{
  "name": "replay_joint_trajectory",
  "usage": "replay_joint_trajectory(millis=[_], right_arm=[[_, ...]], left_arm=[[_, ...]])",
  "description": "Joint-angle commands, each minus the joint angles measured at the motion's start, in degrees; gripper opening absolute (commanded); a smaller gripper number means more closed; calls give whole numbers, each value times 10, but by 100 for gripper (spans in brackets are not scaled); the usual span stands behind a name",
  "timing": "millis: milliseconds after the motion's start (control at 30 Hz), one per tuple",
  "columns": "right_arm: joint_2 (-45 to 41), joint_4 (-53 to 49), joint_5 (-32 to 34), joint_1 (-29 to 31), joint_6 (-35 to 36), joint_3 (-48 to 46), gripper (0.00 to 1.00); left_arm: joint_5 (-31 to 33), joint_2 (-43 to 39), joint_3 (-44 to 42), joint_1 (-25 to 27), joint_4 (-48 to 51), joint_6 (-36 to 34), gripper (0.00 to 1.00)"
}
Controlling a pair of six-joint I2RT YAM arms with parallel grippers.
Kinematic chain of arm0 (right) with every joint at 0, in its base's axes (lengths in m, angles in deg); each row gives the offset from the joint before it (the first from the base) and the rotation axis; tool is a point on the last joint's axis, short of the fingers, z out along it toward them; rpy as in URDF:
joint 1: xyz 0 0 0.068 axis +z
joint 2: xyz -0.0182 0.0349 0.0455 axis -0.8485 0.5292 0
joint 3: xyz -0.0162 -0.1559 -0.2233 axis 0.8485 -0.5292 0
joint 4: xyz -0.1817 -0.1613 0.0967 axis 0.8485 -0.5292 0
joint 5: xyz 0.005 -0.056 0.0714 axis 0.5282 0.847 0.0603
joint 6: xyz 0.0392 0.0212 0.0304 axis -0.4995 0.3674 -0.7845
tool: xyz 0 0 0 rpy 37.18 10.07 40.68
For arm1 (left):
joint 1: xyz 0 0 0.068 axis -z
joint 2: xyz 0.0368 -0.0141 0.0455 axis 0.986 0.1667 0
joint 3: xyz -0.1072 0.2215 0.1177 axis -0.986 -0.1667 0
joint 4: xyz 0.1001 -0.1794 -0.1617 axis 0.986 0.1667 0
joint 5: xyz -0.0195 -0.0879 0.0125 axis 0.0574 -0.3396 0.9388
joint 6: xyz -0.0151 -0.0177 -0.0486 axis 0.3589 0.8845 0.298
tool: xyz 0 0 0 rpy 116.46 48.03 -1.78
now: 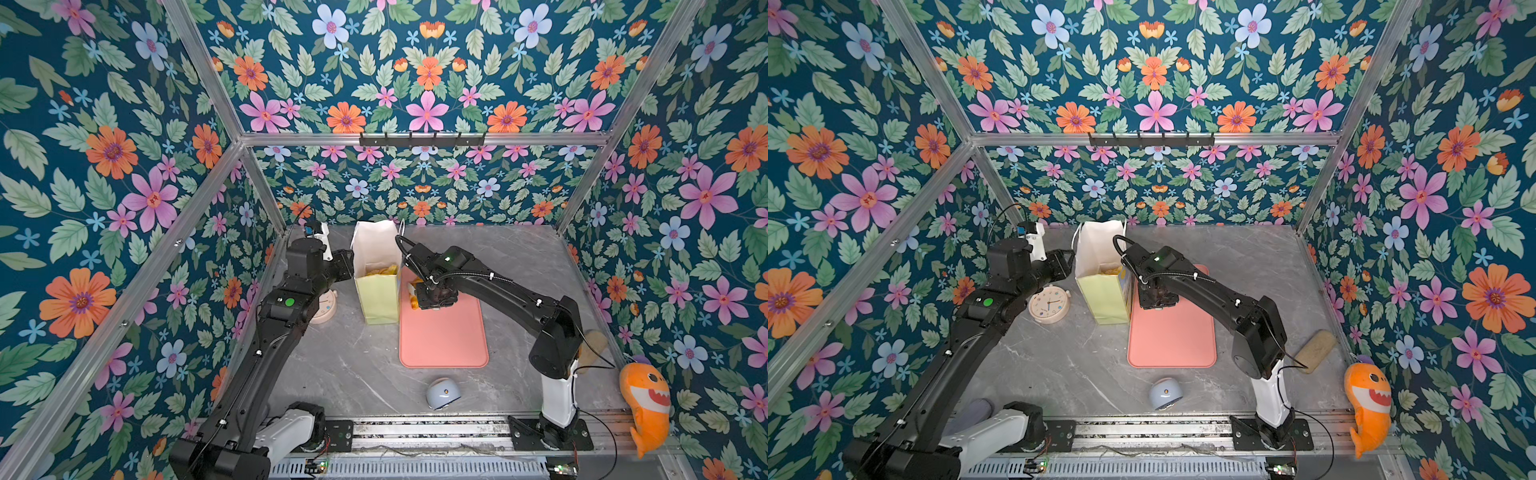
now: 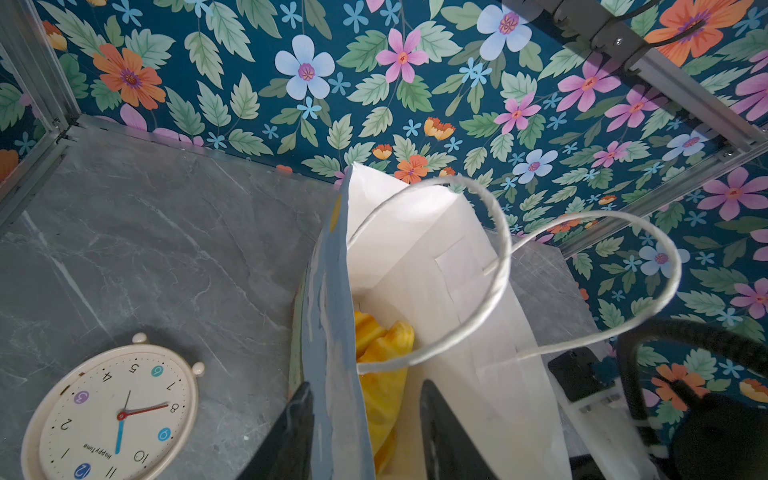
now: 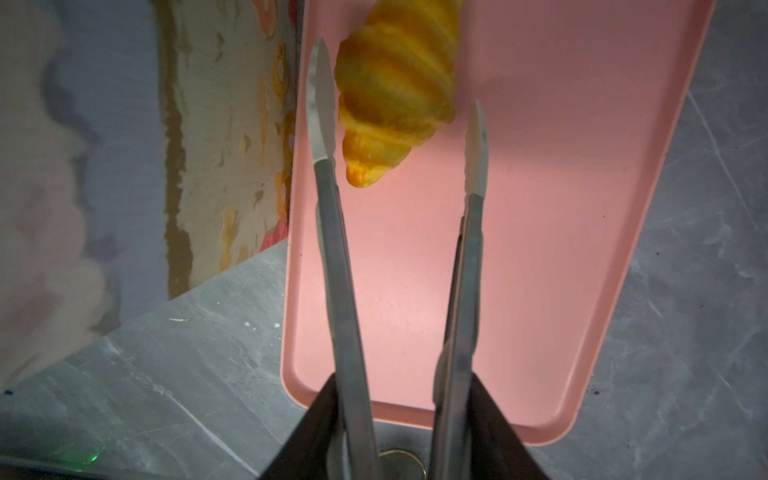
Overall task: Place the fake bread into the paper bag
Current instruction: 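Lower the open tongs around the croissant on the pink tray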
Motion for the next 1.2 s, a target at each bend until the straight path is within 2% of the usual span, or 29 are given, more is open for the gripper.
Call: replay_joint_trajectory(millis=[0,700,967,1167], right_arm=[[4,-9,13,1,-1,6,44],[61,-52,41,5,8,75,45],[48,-69,64,4,20,68,38],[15,-74,76,0,32,28,38]], left_arm=[[-1,1,0,0,-2,-3,43],[-4,8,-5,0,-6,-2,43],[-4,7,-5,0,-6,-2,43],[-2,4,-5,0,-3,-2,43]])
